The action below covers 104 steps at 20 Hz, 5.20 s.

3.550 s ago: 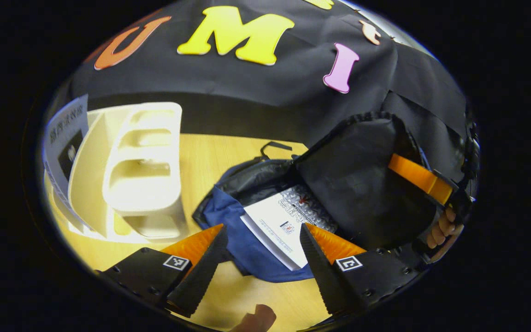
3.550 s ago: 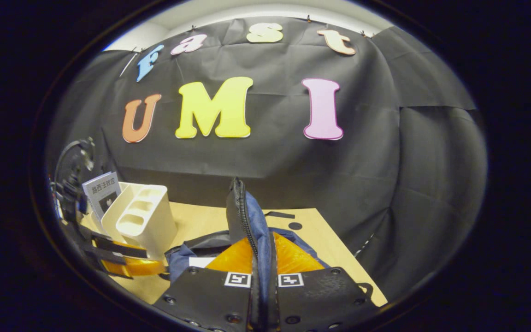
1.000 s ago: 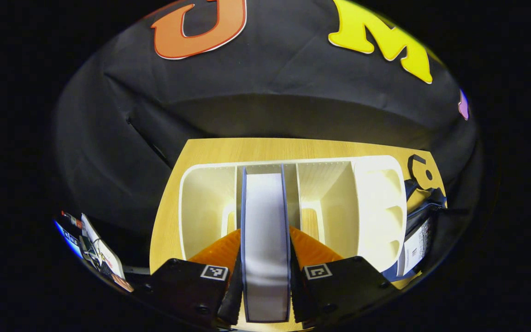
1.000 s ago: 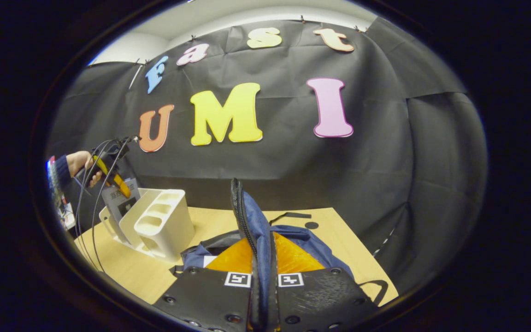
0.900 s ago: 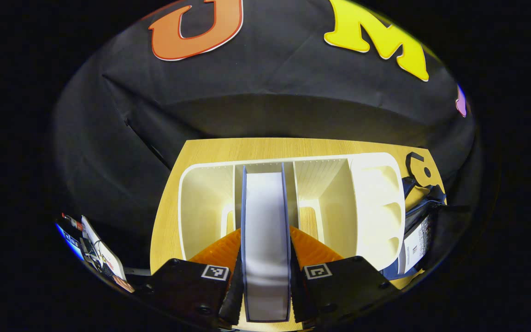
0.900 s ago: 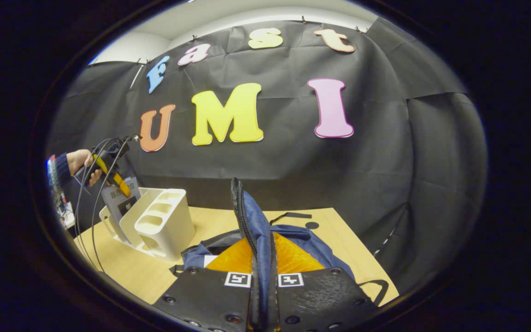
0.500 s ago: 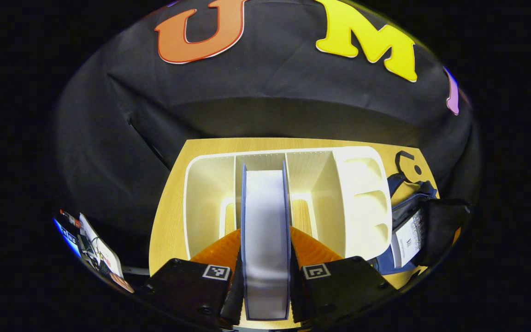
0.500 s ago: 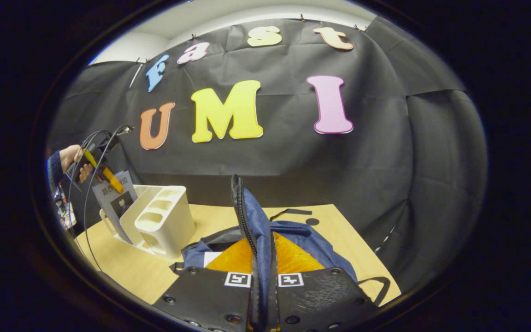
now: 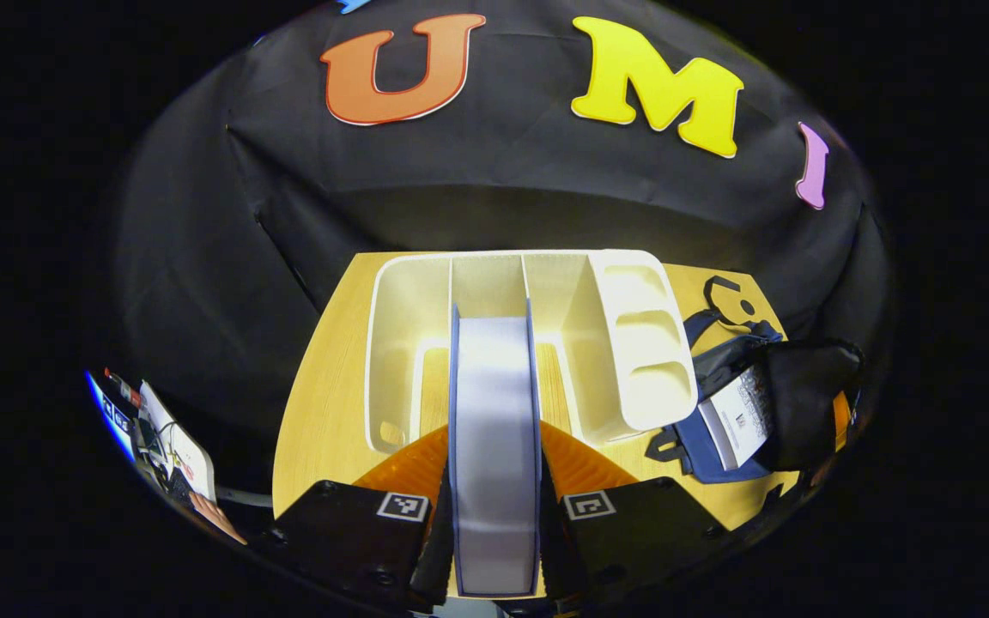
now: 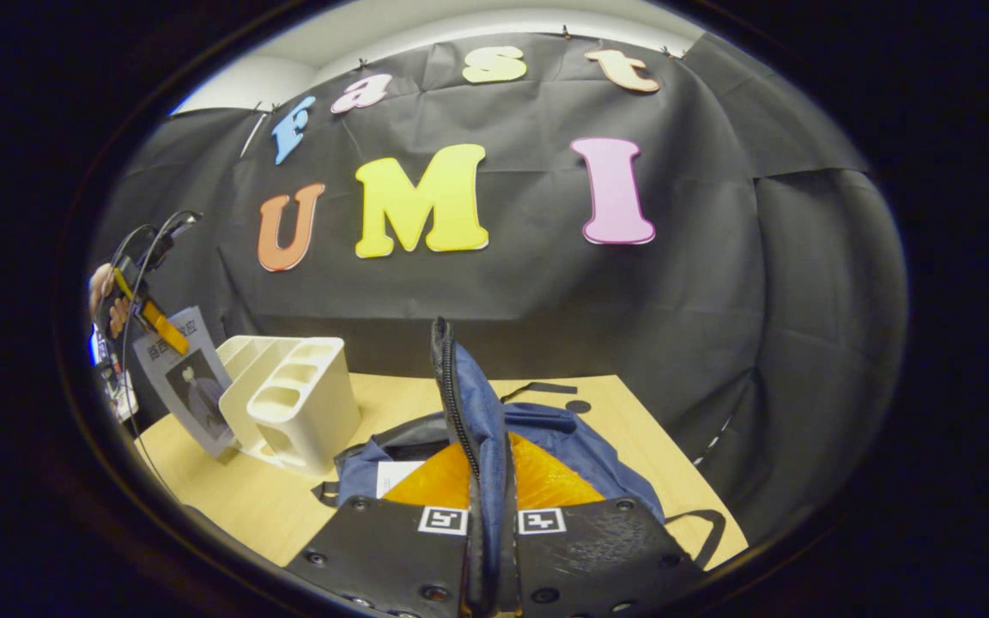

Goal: Open the schoolbag, grab two books from the bookshelf and put them into the schoolbag.

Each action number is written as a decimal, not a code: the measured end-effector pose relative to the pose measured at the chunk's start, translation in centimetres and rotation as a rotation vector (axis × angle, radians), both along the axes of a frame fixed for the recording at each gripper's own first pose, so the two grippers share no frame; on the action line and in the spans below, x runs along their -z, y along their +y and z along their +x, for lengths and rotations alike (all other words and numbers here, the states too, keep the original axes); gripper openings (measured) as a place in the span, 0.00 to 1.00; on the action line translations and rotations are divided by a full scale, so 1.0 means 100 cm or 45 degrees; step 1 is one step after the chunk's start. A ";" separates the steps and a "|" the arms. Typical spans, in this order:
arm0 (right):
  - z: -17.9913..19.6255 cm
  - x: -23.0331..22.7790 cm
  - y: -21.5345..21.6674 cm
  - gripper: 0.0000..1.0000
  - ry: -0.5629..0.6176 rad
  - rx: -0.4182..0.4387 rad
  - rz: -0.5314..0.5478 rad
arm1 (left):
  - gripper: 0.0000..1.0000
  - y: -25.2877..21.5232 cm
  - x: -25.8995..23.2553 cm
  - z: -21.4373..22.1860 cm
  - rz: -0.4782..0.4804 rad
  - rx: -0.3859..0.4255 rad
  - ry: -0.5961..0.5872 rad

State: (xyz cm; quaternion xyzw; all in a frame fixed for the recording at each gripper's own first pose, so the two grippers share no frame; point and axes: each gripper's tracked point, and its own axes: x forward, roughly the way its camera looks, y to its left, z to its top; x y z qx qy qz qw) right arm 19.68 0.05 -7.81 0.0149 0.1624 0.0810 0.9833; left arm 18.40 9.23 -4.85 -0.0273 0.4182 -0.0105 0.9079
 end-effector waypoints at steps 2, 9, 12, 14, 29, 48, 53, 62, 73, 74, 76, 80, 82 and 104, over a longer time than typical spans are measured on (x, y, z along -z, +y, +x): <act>-0.002 0.001 0.002 0.07 0.001 0.003 -0.008 | 0.43 0.001 0.001 -0.017 -0.040 -0.008 -0.019; -0.001 0.004 0.007 0.07 0.035 0.019 -0.052 | 0.42 0.001 0.016 -0.078 -0.248 -0.060 -0.043; 0.001 0.007 0.011 0.07 0.045 0.019 -0.060 | 0.43 -0.008 0.027 -0.099 -0.414 -0.093 -0.025; 0.003 0.008 0.016 0.07 0.058 0.024 -0.070 | 0.43 -0.011 0.031 -0.110 -0.497 -0.065 -0.037; 0.017 0.003 0.029 0.06 0.057 0.034 -0.174 | 0.43 -0.124 0.015 -0.077 -1.179 0.029 -0.168; 0.024 -0.016 0.033 0.07 -0.022 -0.125 -0.185 | 0.42 -0.250 0.066 -0.003 -1.456 -0.072 -0.230; 0.027 -0.020 0.036 0.06 -0.038 -0.156 -0.179 | 0.43 -0.270 0.090 0.002 -1.394 -0.128 -0.232; 0.028 -0.038 0.032 0.06 -0.120 -0.177 -0.187 | 0.43 -0.320 0.113 0.014 -1.393 -0.132 -0.301; 0.026 -0.046 0.034 0.06 -0.134 -0.202 -0.148 | 0.43 -0.409 0.111 0.029 -1.397 -0.024 -0.235; 0.027 -0.047 0.033 0.06 -0.135 -0.200 -0.144 | 0.43 -0.418 0.109 0.031 -1.392 -0.009 -0.234; 0.028 -0.049 0.030 0.06 -0.134 -0.190 -0.121 | 0.43 -0.430 0.108 0.033 -1.381 0.008 -0.238; 0.033 -0.048 0.025 0.07 -0.122 -0.167 -0.093 | 0.44 -0.449 0.109 0.041 -1.376 0.021 -0.225; 0.035 -0.047 0.021 0.07 -0.121 -0.150 -0.097 | 0.43 -0.449 0.107 0.044 -1.373 0.012 -0.219; 0.016 -0.016 -0.005 0.07 -0.008 -0.032 -0.145 | 0.83 -0.380 0.091 0.012 -0.703 0.220 -0.361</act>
